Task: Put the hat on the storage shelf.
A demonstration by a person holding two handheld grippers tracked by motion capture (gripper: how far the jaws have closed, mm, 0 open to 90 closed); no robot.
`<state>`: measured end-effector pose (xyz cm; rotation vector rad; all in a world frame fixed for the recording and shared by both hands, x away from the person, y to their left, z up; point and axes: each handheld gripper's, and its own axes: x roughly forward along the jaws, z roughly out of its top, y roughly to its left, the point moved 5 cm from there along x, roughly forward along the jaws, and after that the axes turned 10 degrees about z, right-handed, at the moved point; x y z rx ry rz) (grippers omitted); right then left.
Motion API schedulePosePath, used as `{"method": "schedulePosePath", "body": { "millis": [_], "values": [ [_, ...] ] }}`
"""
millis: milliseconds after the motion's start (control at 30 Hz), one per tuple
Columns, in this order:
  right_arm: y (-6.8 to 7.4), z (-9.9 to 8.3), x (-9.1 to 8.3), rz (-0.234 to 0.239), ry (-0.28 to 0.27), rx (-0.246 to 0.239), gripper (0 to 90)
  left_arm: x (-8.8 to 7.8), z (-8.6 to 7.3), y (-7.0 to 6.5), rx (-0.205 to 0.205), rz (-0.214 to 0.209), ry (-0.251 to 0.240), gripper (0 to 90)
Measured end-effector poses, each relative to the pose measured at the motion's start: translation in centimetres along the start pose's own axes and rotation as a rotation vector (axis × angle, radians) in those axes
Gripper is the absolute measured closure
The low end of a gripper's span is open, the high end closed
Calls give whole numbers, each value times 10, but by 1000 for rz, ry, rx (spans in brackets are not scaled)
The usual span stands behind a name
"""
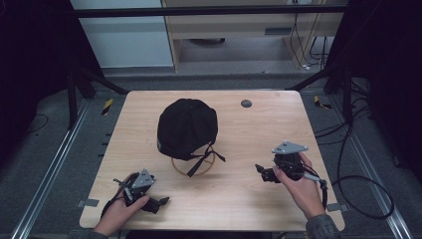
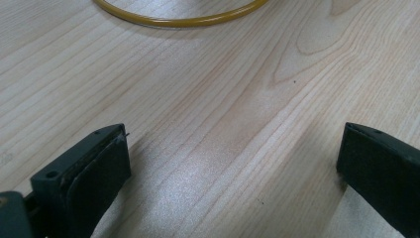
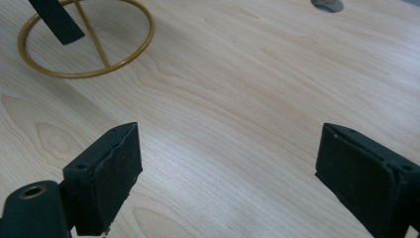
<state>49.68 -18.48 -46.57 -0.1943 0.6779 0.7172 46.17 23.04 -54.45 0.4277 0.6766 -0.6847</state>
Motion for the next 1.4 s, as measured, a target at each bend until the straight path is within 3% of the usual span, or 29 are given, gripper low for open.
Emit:
{"method": "schedulePosePath", "body": {
  "millis": [433, 800, 967, 1167, 1333, 1400],
  "values": [
    [6, -17, 37, 30, 35, 36, 111, 0, 0, 0, -1, 1, 0, 0],
    [-1, -20, 57, 13, 39, 64, 112, 0, 0, 0, -1, 1, 0, 0],
    [-6, -25, 67, 1, 60, 82, 112, 0, 0, 0, -1, 1, 0, 0],
    [-6, -32, 76, -15, 102, 70, 105, 0, 0, 0, -1, 1, 0, 0],
    [-5, -37, 80, -22, 43, 88, 74, 0, 0, 0, 0, 0, 0, 0],
    [-4, -37, 80, -22, 43, 88, 74, 0, 0, 0, 0, 0, 0, 0]
  ]
}}
